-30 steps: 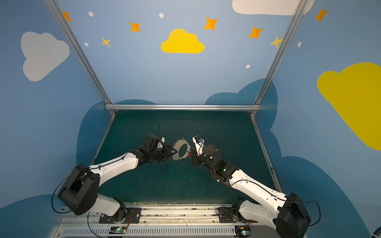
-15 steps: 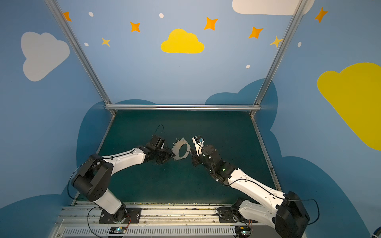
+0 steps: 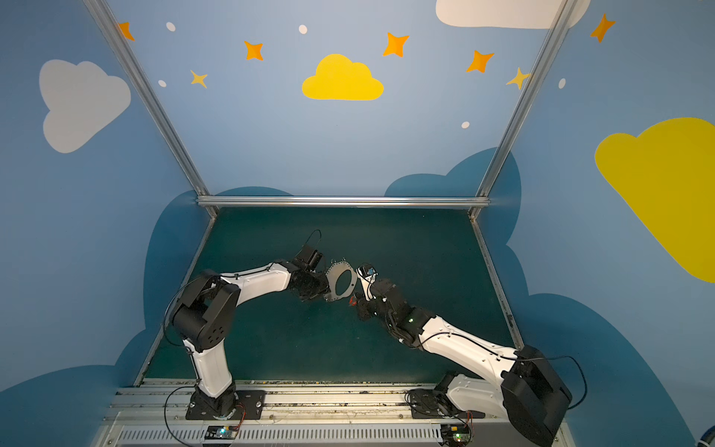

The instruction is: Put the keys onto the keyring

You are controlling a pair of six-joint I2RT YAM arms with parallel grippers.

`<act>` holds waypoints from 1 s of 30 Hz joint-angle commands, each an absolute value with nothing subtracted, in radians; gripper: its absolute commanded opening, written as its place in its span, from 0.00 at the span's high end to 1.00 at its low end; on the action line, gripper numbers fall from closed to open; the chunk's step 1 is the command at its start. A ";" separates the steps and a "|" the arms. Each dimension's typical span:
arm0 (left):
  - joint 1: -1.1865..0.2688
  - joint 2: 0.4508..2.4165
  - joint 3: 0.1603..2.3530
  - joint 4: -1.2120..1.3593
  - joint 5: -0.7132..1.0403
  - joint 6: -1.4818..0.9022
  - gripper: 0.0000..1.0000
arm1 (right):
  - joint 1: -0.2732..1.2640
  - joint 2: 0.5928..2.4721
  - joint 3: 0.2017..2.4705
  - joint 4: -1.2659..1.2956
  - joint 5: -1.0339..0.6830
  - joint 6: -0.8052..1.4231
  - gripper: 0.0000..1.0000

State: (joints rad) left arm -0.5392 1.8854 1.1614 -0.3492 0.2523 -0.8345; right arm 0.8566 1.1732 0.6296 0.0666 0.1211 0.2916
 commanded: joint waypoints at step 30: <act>-0.613 1.957 1.316 -0.635 0.130 -0.659 0.66 | 0.862 1.194 0.601 0.100 0.103 0.315 1.00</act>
State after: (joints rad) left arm -0.6132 1.9190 1.2984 -0.5499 0.1844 -0.7021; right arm 0.8574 1.2186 0.6113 0.0948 0.1036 0.3096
